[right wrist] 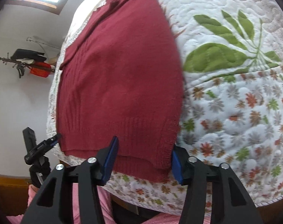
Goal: Fold small clothes
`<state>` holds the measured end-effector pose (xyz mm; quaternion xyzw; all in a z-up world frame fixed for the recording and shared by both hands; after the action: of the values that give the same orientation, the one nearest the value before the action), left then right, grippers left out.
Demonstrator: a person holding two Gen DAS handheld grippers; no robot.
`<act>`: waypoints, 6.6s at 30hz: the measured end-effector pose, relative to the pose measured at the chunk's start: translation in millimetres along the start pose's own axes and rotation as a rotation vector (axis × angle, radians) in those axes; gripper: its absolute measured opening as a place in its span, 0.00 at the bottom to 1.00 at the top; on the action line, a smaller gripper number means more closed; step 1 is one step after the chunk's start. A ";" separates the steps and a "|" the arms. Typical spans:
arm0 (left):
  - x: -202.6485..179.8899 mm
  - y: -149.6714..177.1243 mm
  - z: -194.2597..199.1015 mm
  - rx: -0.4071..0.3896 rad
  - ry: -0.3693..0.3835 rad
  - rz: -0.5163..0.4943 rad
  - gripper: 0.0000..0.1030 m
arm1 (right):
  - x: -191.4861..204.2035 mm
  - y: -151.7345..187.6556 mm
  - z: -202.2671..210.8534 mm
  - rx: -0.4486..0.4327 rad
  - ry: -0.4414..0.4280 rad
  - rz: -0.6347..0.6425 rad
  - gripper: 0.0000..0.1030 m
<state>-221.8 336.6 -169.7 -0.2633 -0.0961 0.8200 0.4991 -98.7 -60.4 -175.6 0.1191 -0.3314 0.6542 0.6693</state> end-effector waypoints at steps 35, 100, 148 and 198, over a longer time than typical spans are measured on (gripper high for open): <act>-1.1 -31.0 10.3 -0.068 0.047 0.121 0.05 | 25.3 -9.9 4.3 -0.019 -0.089 0.016 0.07; -34.7 -238.3 -82.6 -0.098 0.129 -0.218 0.24 | 11.9 -256.4 -37.5 -0.069 -0.018 -0.008 0.43; -77.3 -235.1 -98.8 -0.194 0.116 -0.281 0.05 | 47.8 -249.2 -66.1 -0.073 0.191 0.564 0.07; -125.4 -386.7 -72.5 -0.525 0.045 -0.254 0.04 | 114.9 -407.1 -43.1 -0.323 0.163 0.482 0.07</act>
<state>158.9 406.8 -26.1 -0.3876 -0.3258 0.6921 0.5145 293.7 9.5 -27.5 -0.1237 -0.3950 0.7404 0.5296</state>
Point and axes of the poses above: each gripper's, at about its wrist camera, not at the fingertips, and z roughly against the way its jaws point, x to its left, y to its underside, the point moved 7 cm from there along -z, roughly the way its jaws point, and after that the axes turned 14 degrees about -x, right-handed, at the moved point
